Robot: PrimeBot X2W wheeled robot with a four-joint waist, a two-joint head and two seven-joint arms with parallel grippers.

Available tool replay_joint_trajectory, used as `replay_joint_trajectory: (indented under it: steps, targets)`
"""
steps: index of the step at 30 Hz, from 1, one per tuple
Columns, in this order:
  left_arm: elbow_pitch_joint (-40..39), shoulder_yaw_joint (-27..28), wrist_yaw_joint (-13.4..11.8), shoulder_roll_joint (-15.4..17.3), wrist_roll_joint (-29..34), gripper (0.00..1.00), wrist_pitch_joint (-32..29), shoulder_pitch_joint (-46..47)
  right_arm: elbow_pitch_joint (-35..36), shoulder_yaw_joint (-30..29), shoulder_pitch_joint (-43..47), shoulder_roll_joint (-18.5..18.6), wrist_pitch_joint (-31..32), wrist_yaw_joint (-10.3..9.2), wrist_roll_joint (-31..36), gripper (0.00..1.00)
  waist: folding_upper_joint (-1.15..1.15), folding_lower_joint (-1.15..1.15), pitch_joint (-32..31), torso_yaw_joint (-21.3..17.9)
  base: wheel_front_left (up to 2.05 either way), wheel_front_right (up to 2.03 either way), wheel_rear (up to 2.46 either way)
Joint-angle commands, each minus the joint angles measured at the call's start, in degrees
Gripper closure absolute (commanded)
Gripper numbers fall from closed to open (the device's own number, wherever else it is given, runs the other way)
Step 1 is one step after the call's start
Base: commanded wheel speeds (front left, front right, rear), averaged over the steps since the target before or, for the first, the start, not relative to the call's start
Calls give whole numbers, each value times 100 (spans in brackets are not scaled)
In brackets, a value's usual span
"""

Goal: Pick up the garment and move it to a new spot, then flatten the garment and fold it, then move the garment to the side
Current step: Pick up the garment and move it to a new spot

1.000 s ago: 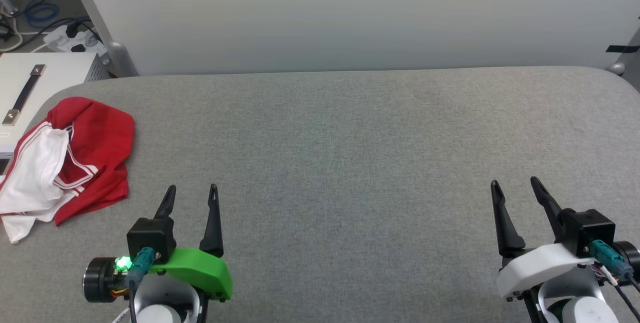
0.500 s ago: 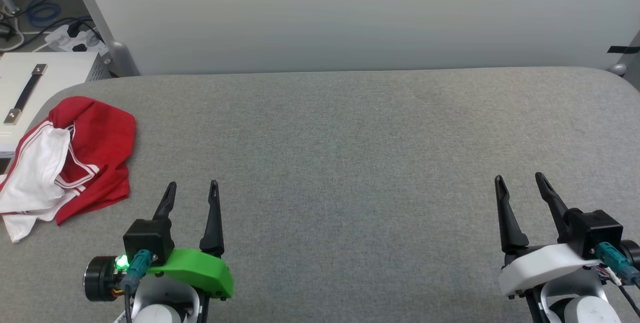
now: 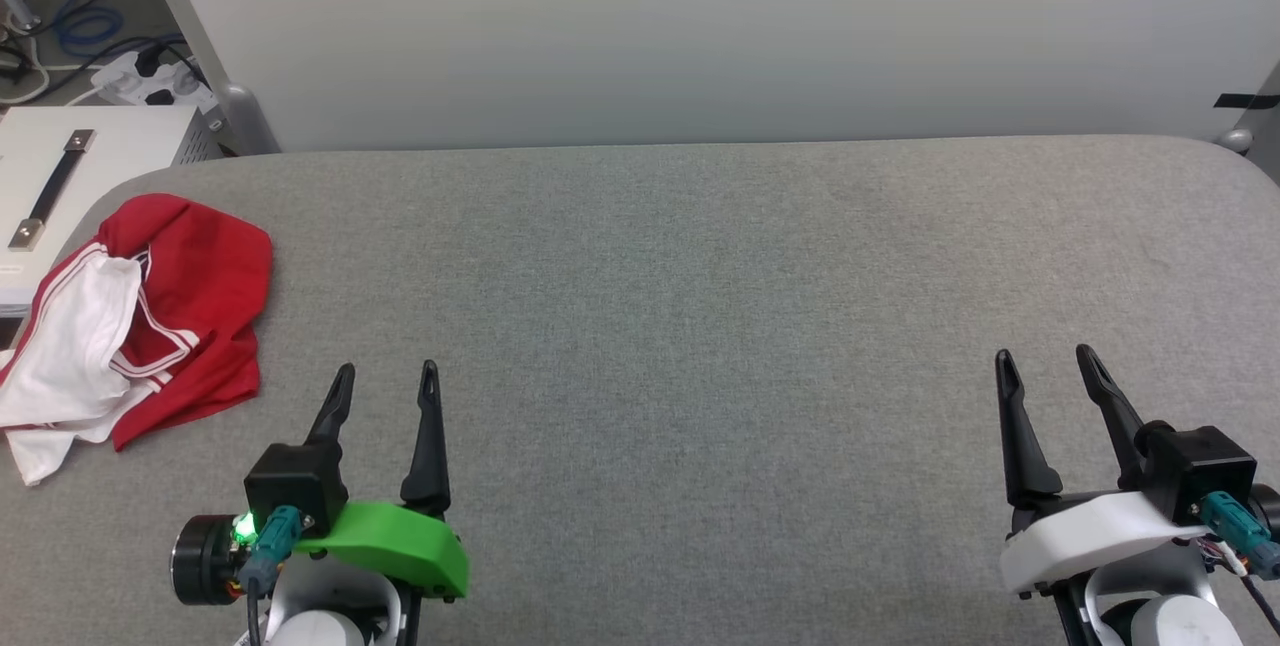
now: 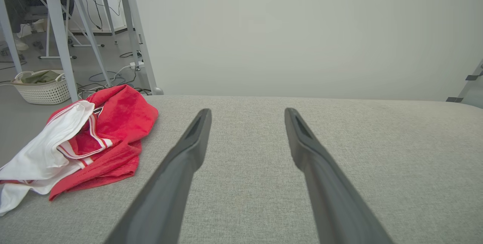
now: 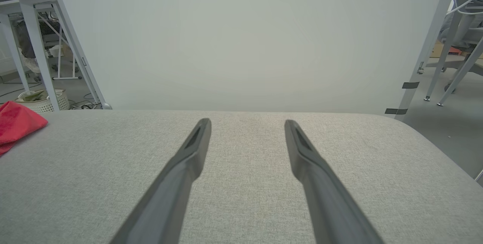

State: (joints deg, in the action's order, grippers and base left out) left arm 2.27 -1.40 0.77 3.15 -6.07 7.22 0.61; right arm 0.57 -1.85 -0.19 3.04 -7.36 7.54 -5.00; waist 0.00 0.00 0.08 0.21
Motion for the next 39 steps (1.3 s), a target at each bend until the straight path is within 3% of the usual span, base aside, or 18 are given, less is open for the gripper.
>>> replay_joint_trajectory:
  steps: [1,28,39]
  targets:
    - [21,-8,30,-14,-48,0,73,-133,-12,-10,71,-9,-70,-3,-41,0,0,0,-3,2,0,0,0]
    - [286,-129,98,-20,-205,0,394,-173,-134,0,135,-12,-386,-4,-124,0,0,0,46,40,0,0,0]
    - [287,-118,100,-22,-334,0,525,-90,-55,181,159,-13,-516,-4,-268,0,0,0,170,501,0,0,0]
